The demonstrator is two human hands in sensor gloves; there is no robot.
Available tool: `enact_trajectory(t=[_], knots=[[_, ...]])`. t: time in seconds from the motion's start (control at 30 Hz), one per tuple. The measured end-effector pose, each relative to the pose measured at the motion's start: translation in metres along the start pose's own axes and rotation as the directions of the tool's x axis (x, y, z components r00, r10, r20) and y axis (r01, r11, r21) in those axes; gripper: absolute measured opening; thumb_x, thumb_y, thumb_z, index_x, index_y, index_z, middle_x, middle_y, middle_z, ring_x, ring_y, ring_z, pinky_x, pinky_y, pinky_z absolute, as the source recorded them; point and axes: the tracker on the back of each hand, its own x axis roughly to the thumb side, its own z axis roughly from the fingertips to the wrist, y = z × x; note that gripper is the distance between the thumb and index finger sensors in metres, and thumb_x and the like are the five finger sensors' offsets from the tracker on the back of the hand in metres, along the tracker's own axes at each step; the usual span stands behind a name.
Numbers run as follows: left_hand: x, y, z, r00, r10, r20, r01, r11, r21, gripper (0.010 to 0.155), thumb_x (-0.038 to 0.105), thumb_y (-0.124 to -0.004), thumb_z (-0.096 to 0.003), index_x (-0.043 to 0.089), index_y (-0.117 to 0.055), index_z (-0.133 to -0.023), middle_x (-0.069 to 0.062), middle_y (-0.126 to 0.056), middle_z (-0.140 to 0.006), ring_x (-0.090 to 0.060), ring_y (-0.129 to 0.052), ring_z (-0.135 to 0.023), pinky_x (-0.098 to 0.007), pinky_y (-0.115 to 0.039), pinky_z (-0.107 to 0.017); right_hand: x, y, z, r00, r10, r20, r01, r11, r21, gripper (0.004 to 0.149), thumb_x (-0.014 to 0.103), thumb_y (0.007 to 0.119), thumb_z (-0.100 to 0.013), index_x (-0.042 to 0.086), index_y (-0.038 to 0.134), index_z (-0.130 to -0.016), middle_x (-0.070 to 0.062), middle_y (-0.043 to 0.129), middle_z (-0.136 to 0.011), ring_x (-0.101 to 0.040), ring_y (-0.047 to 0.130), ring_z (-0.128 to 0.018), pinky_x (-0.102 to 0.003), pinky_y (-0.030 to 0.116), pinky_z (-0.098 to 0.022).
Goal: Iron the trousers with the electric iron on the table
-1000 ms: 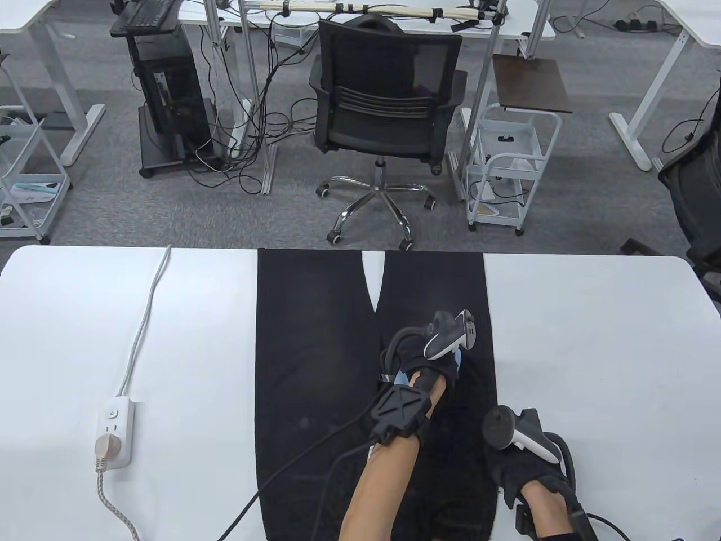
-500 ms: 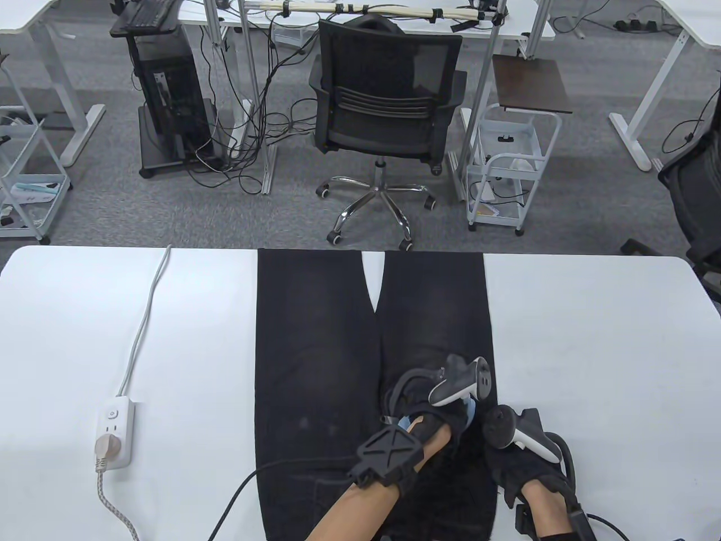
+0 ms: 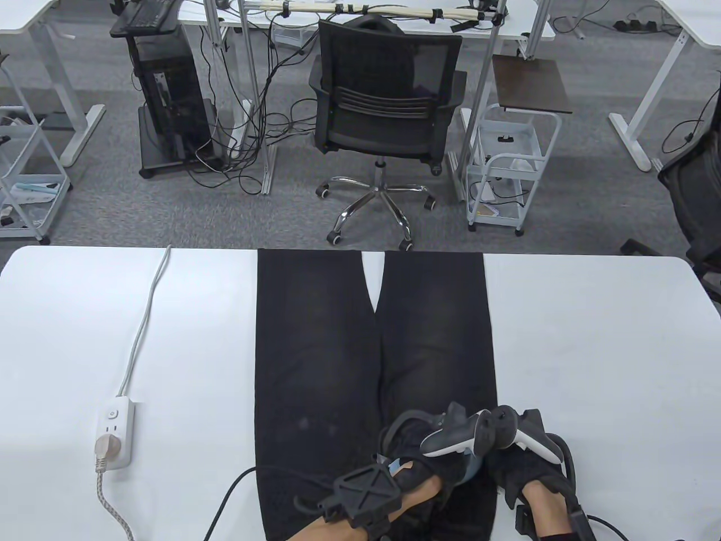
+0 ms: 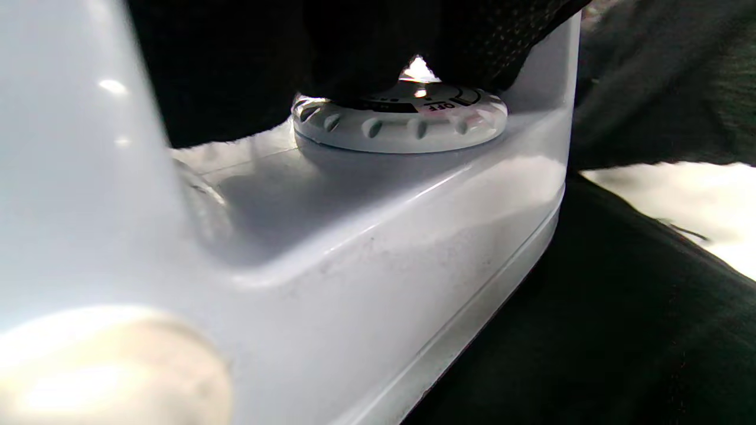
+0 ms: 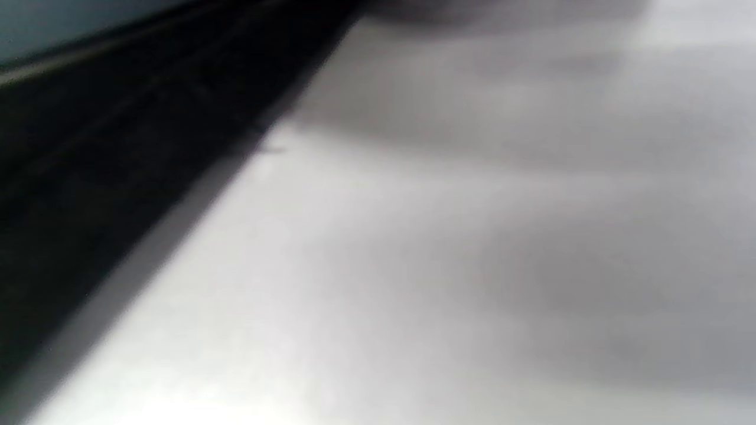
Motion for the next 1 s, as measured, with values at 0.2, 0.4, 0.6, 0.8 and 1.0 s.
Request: enact_trajectory(t=[0.2,0.4,0.6,0.8,1.0], knots=[[-0.004,0.011,-0.037,0.997,-0.031,-0.075,0.035,0.998,0.057,0.04,0.04,-0.077,-0.0545,0.009,-0.074,-0.08,0.002,-0.095,-0.04,-0.015,-0.1,-0.029,-0.047,-0.088,-0.043,0.0,0.0,0.0,1.0,0.007,-0.006,-0.007,1.0,0.001,0.064,0.03,0.047,-0.059,0.015,0.009,-0.108,-0.023,0.002,-0.112,-0.053,0.011,-0.099,-0.077,0.031,-0.064],[-0.019,0.025,-0.087,0.984,0.056,-0.17,-0.056,0.998,0.003,0.04,0.04,-0.077,-0.055,0.009,-0.074,-0.081,0.002,-0.095,-0.041,-0.016,-0.1,-0.03,-0.047,-0.088,-0.044,0.002,0.0,0.0,1.0,0.02,-0.011,-0.02,1.0,0.004,0.066,0.029,0.047,-0.059,0.012,0.008,-0.109,-0.024,0.002,-0.112,-0.054,0.012,-0.099,-0.077,0.032,-0.064],[-0.052,0.036,-0.12,0.954,0.13,-0.269,-0.13,0.991,0.02,0.041,0.041,-0.077,-0.0554,0.011,-0.074,-0.082,0.003,-0.094,-0.042,-0.014,-0.099,-0.03,-0.045,-0.088,-0.044,0.002,0.0,0.0,1.0,0.016,-0.007,-0.016,1.0,0.009,0.067,0.029,0.048,-0.059,0.011,0.009,-0.11,-0.024,0.002,-0.112,-0.054,0.012,-0.099,-0.077,0.032,-0.064],[-0.056,0.037,-0.121,0.95,0.143,-0.278,-0.145,0.989,0.015,0.041,0.041,-0.077,-0.0559,0.011,-0.073,-0.084,0.003,-0.094,-0.043,-0.015,-0.099,-0.031,-0.045,-0.087,-0.045,0.003,0.0,0.0,1.0,0.015,-0.006,-0.015,1.0,0.012,0.067,0.029,0.048,-0.059,0.011,0.009,-0.11,-0.025,0.002,-0.112,-0.054,0.012,-0.099,-0.077,0.032,-0.064],[-0.046,0.032,-0.107,0.963,0.109,-0.245,-0.113,0.994,-0.003,0.04,0.039,-0.077,-0.0546,0.009,-0.074,-0.081,0.002,-0.094,-0.039,-0.015,-0.099,-0.028,-0.046,-0.088,-0.042,0.003,0.0,0.0,1.0,0.013,-0.007,-0.013,1.0,0.013,0.066,0.029,0.048,-0.059,0.011,0.009,-0.109,-0.024,0.002,-0.112,-0.054,0.011,-0.099,-0.077,0.032,-0.064]])
